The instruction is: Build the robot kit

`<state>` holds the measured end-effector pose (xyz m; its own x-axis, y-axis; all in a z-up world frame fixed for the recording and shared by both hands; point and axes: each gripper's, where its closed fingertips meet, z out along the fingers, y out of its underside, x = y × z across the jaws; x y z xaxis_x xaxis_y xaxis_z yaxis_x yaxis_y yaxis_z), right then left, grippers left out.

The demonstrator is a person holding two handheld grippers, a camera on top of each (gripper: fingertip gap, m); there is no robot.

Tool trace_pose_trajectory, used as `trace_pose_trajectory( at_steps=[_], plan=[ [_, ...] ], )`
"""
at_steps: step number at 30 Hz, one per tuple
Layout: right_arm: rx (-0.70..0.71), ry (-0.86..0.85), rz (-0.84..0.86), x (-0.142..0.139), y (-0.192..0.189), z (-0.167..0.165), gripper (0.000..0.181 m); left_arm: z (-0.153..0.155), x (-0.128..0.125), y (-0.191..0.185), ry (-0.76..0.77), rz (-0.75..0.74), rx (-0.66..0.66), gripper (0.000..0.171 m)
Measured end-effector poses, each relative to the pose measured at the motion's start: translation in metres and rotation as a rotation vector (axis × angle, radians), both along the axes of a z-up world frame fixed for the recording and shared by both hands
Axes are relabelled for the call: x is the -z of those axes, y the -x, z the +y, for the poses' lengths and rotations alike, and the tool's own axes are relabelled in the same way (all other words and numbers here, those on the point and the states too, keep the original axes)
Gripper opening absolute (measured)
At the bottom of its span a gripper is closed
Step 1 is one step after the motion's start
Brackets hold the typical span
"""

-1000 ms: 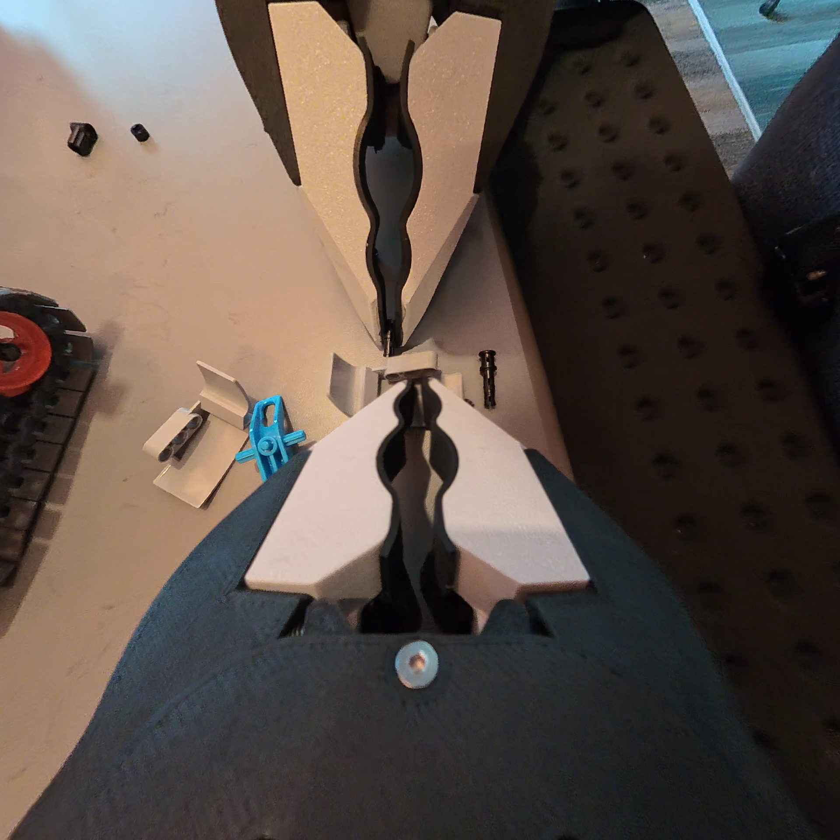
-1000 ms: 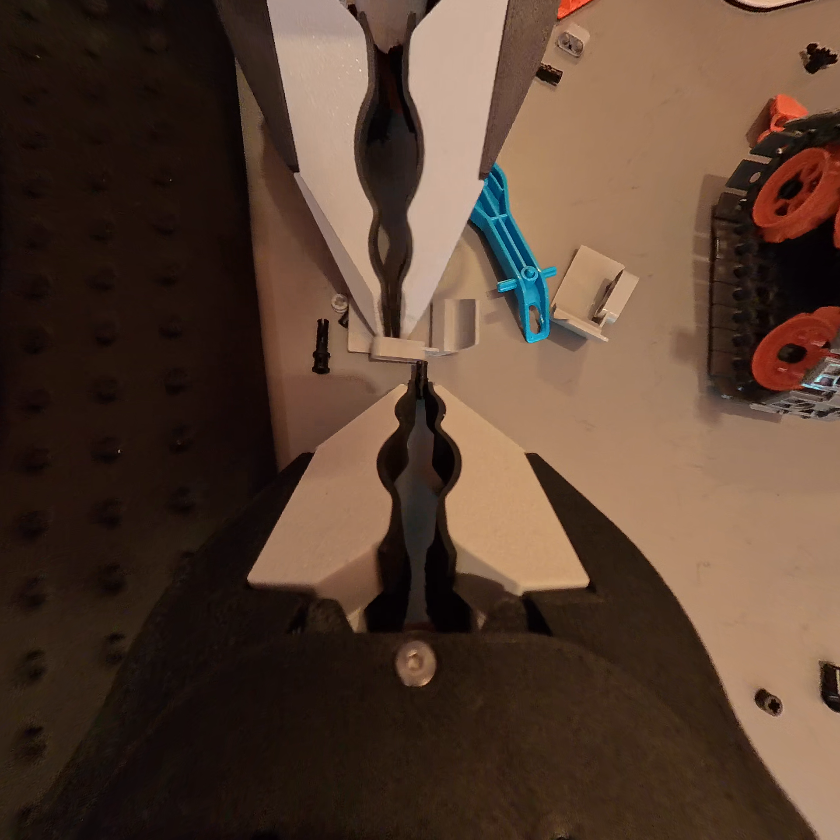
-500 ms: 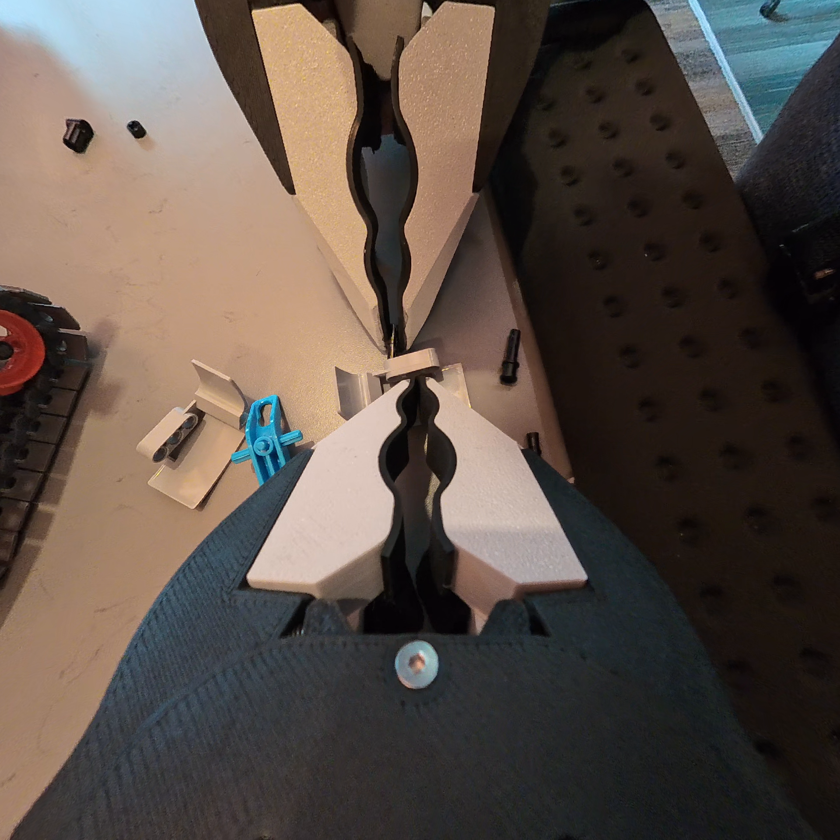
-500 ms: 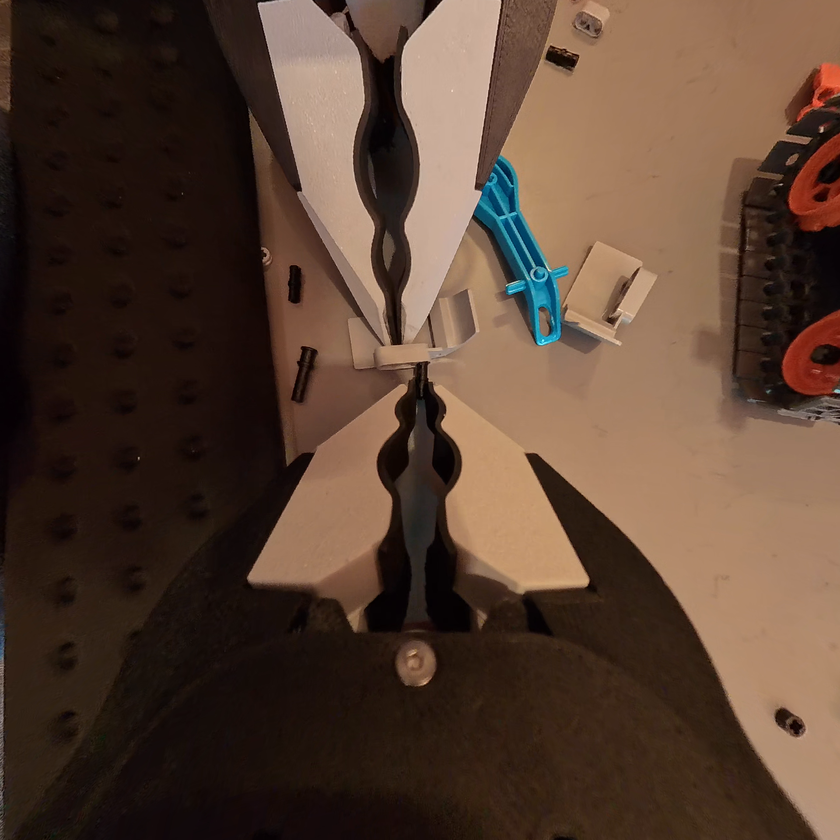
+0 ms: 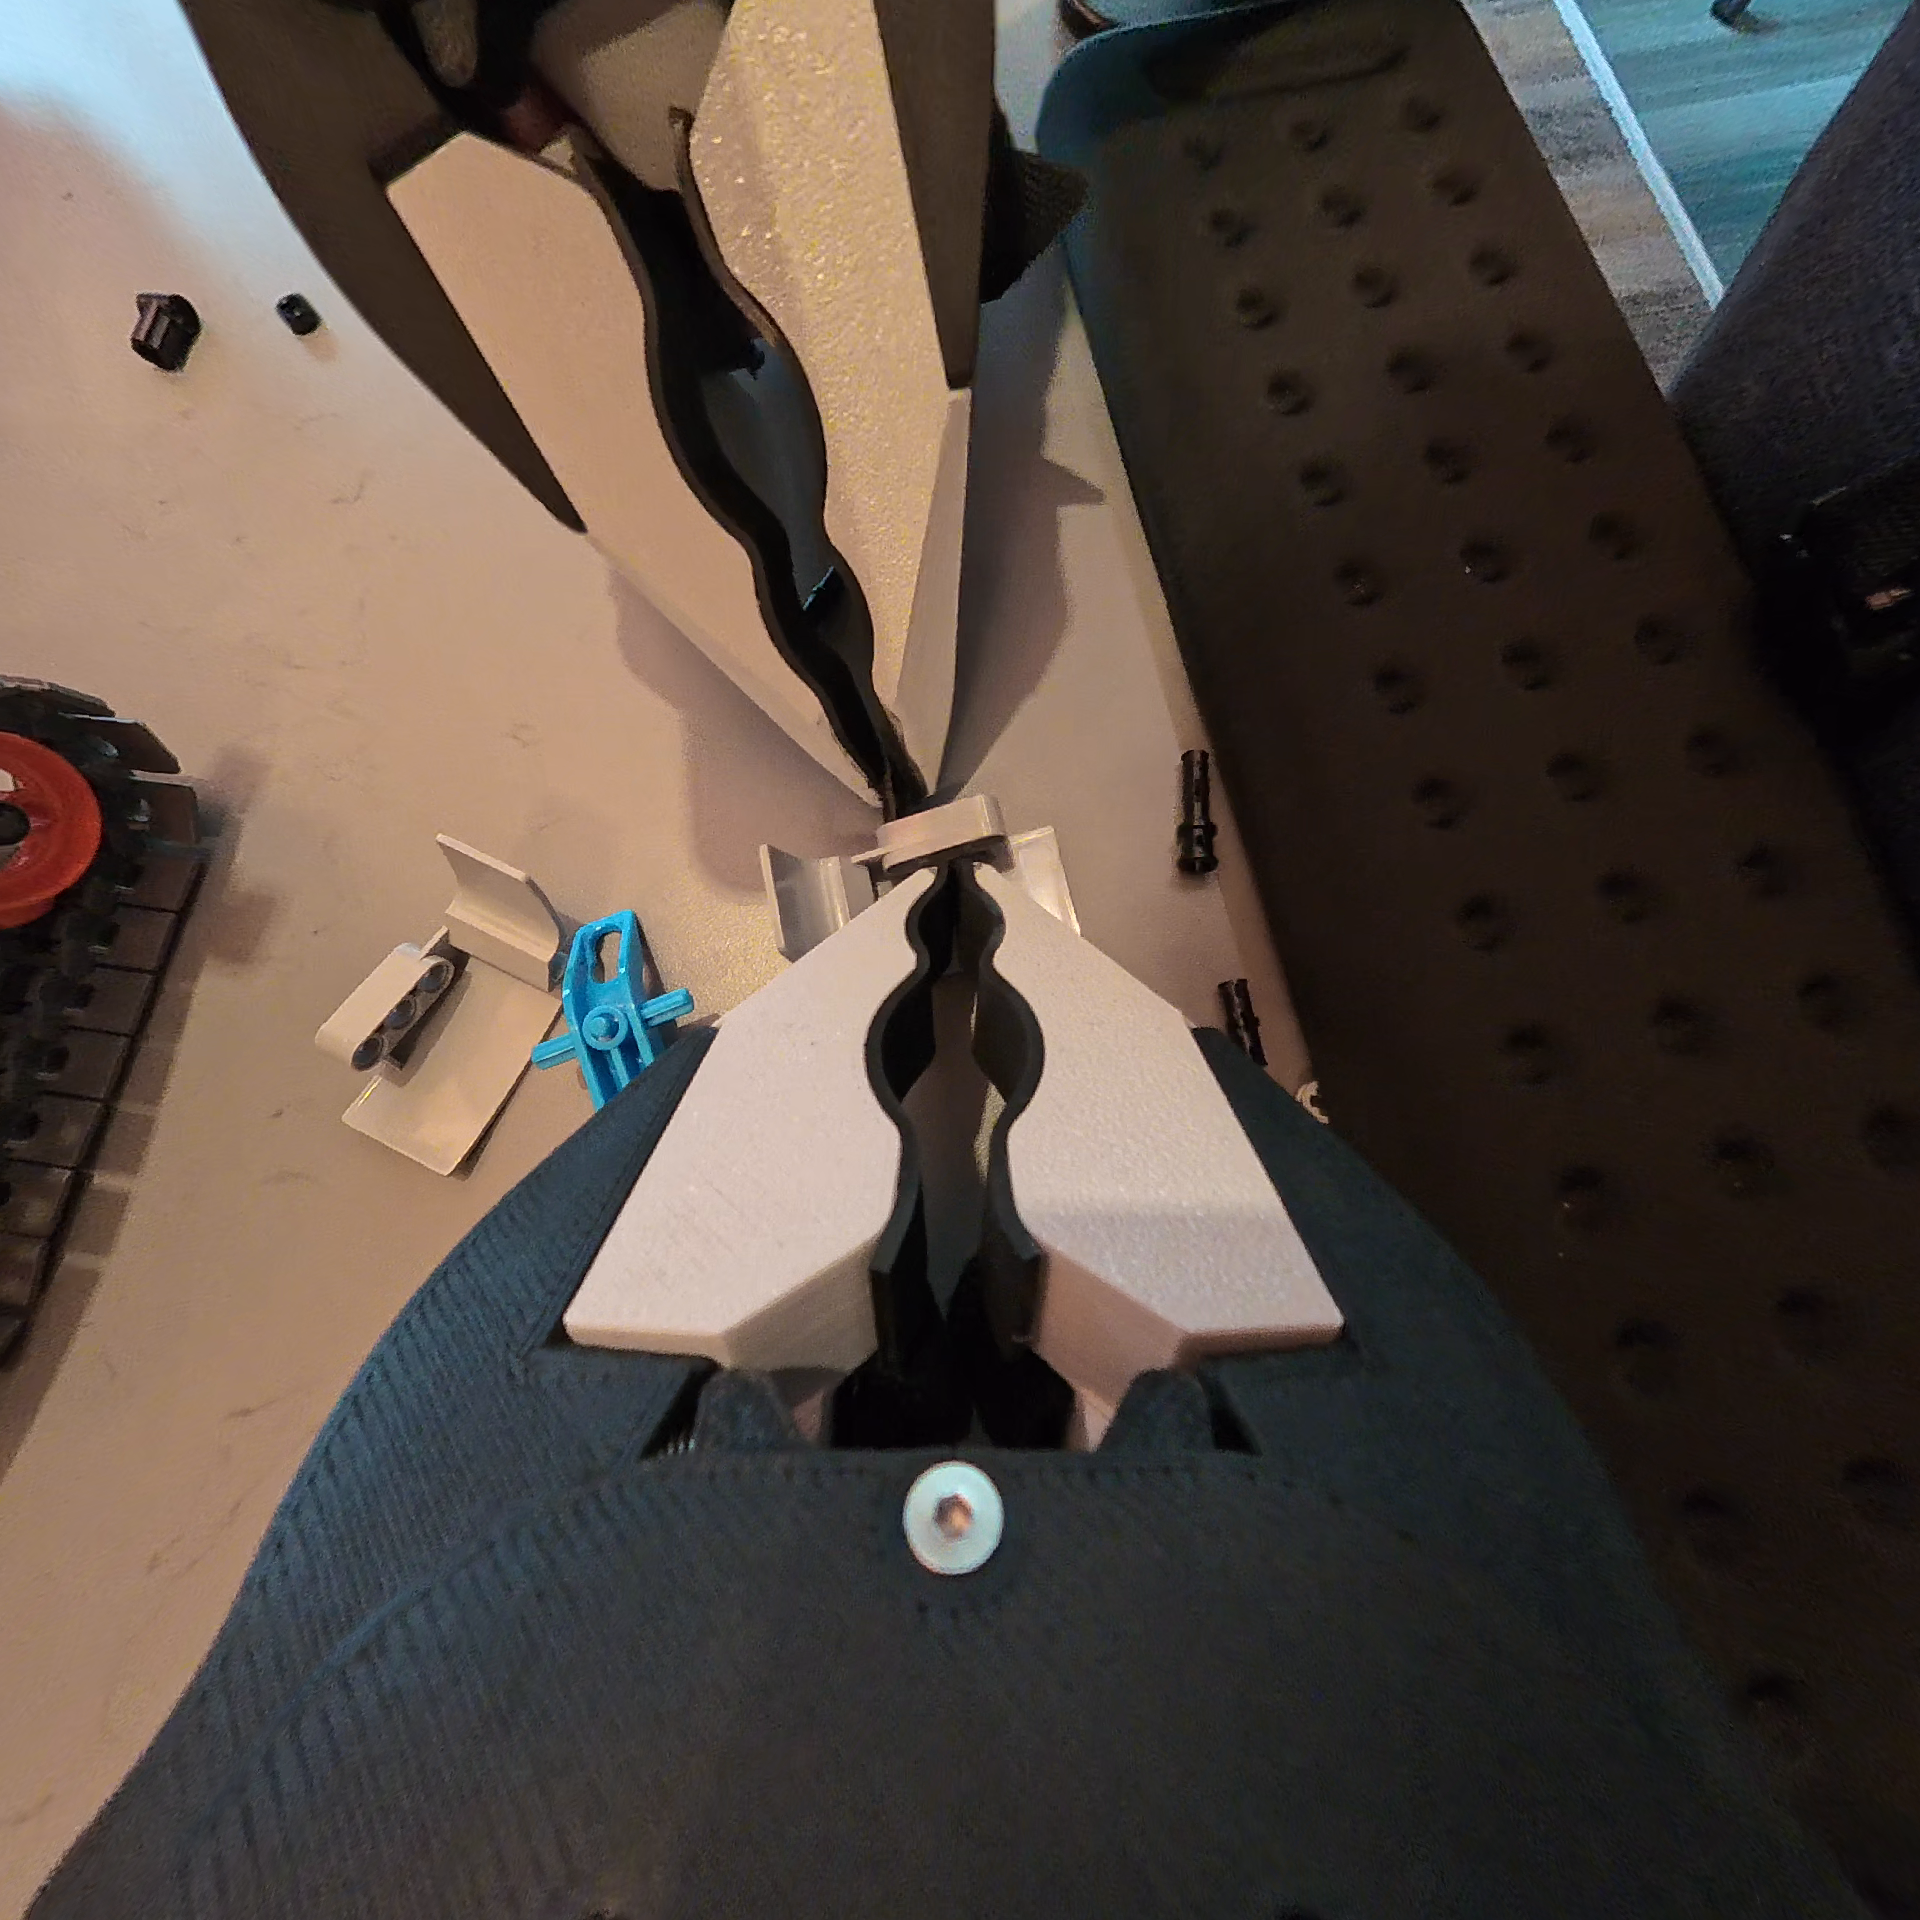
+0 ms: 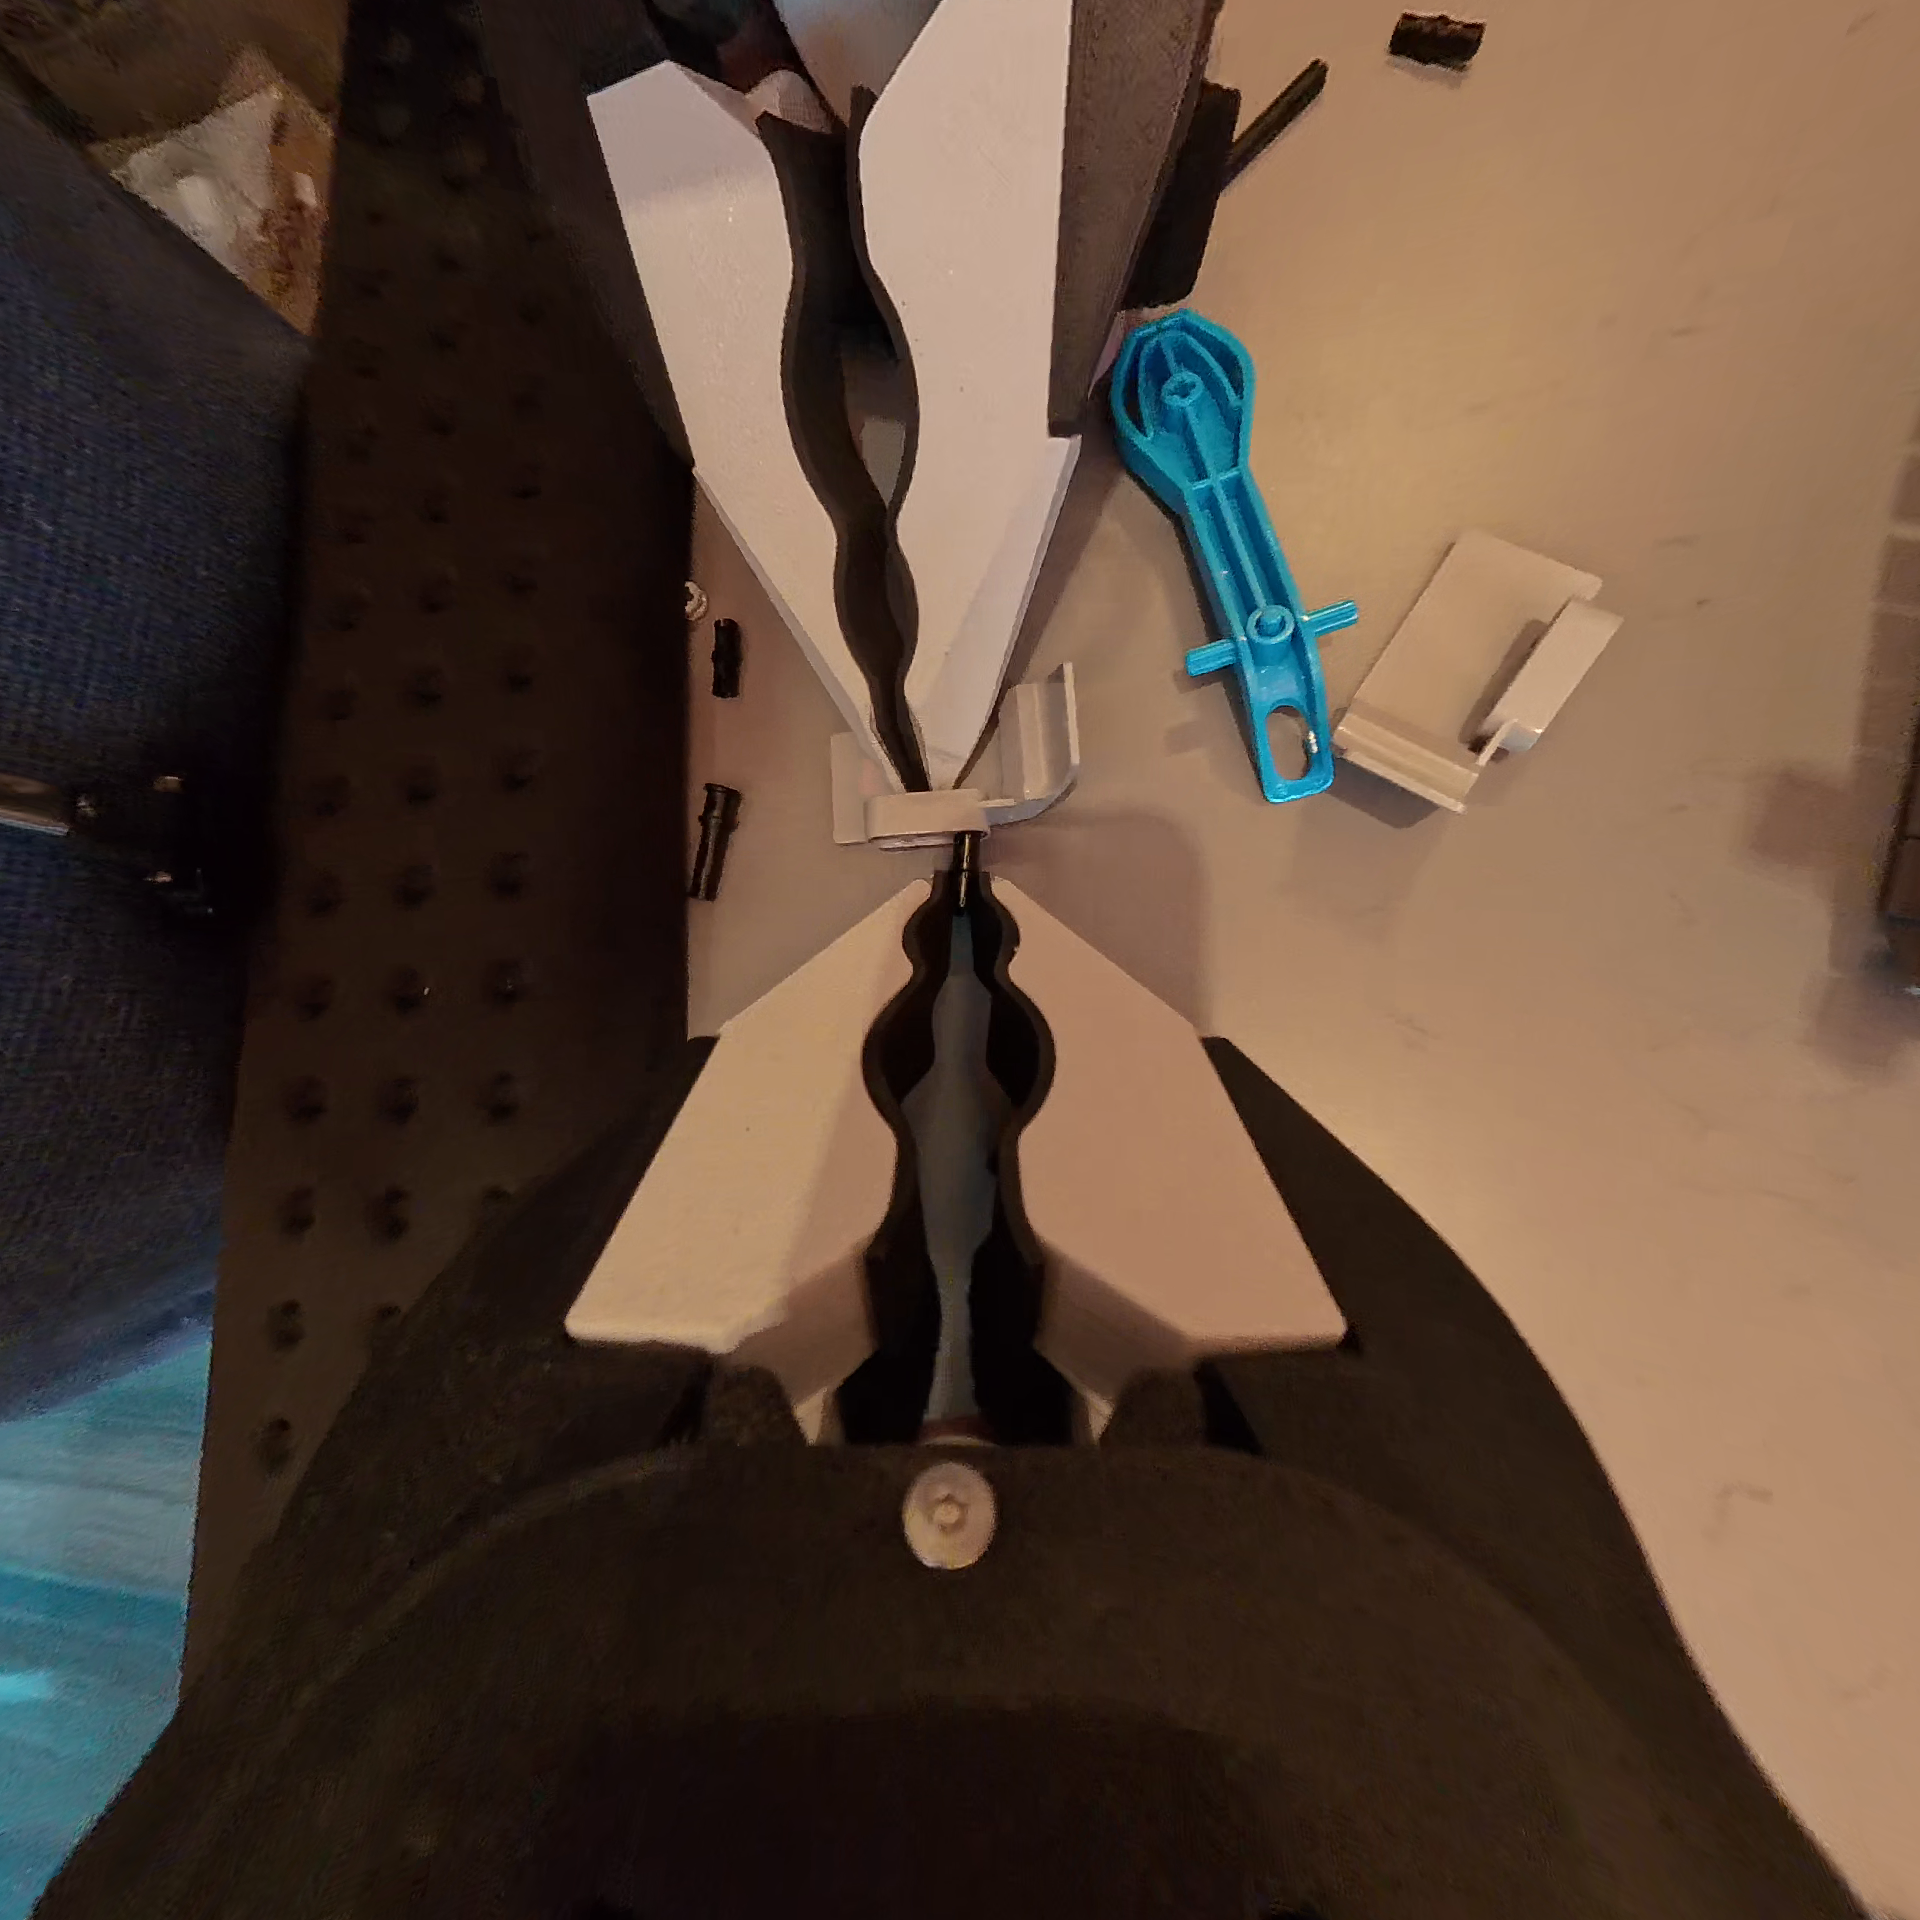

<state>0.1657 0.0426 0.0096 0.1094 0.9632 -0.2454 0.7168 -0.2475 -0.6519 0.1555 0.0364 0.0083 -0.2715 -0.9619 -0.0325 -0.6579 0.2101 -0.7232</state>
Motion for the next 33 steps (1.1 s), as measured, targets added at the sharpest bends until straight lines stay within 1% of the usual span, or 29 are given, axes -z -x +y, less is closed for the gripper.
trace_pose_trajectory(
  at_steps=[3, 6, 8, 13, 16, 25, 33],
  plan=[
    [-0.02, 0.089, 0.024, -0.001, 0.0, 0.0, 0.001, 0.0, 0.0, 0.0, 0.001, 0.0, 0.006, 0.0],
    [0.001, 0.148, 0.045, -0.001, 0.001, 0.0, 0.0, 0.0, 0.0, 0.0, -0.022, -0.007, 0.006, 0.0],
    [0.009, 0.177, 0.058, -0.002, 0.001, -0.001, 0.0, 0.0, 0.0, 0.0, -0.027, -0.009, 0.009, 0.0],
    [-0.03, 0.215, 0.052, -0.002, 0.002, 0.0, 0.001, -0.002, 0.0, 0.0, -0.046, -0.016, 0.021, 0.0],
    [-0.031, 0.202, 0.049, -0.002, 0.008, 0.0, 0.001, -0.008, 0.0, -0.002, -0.06, -0.022, 0.056, 0.0],
    [-0.059, 0.156, 0.058, -0.002, 0.007, -0.002, 0.0, -0.007, 0.0, 0.0, -0.067, -0.023, 0.065, 0.0],
    [-0.12, 0.154, 0.054, -0.002, 0.006, -0.007, 0.001, -0.01, 0.0, 0.002, -0.082, -0.031, 0.121, 0.0]
  ],
)
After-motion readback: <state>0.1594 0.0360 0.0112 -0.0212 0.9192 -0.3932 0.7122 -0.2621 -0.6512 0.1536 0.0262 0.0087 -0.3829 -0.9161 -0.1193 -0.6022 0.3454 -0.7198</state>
